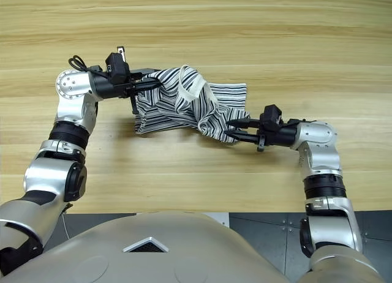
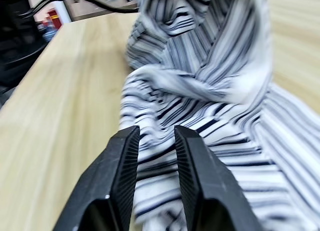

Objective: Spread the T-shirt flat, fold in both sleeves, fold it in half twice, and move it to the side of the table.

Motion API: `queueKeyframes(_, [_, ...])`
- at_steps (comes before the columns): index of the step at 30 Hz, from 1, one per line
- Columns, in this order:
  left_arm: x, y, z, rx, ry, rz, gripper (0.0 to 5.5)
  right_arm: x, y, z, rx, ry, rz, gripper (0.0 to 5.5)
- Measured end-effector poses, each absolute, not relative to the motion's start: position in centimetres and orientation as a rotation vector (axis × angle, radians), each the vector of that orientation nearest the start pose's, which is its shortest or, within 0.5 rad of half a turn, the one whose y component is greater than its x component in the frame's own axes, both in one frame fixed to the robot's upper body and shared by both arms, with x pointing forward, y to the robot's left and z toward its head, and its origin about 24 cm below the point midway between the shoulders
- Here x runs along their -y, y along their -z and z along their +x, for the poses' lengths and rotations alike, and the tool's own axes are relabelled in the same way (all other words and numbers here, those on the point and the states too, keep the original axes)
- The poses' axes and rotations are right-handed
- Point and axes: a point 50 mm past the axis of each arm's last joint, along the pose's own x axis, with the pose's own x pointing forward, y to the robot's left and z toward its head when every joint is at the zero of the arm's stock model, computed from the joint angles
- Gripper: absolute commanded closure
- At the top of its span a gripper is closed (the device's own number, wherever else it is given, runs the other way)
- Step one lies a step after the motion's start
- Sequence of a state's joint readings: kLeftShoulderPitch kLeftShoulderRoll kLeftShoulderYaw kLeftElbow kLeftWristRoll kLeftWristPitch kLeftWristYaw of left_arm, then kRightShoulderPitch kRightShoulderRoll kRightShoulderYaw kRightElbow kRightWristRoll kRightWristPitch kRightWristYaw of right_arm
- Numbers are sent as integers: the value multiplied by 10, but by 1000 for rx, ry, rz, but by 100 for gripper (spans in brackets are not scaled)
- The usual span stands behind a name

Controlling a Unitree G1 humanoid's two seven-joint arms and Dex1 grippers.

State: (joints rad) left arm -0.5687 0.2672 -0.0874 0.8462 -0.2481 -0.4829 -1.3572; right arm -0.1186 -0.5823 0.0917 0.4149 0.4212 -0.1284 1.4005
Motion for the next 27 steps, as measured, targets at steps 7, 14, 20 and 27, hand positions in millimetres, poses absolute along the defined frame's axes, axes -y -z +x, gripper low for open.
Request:
queueKeyframes(7, [-139, -54, 307, 105, 1376, 207, 536, 202, -12, 231, -212, -1248, 36, 425])
queueKeyframes(14, [-140, -52, 305, 106, 1373, 218, 536, 195, -10, 225, -222, -1297, 111, 328])
queueKeyframes(20, [-140, -52, 304, 109, 1372, 221, 536, 198, -13, 215, -222, -1366, 122, 328])
queueKeyframes(27, [-140, -52, 304, 108, 1372, 222, 536, 195, -10, 205, -243, -1405, 65, 328])
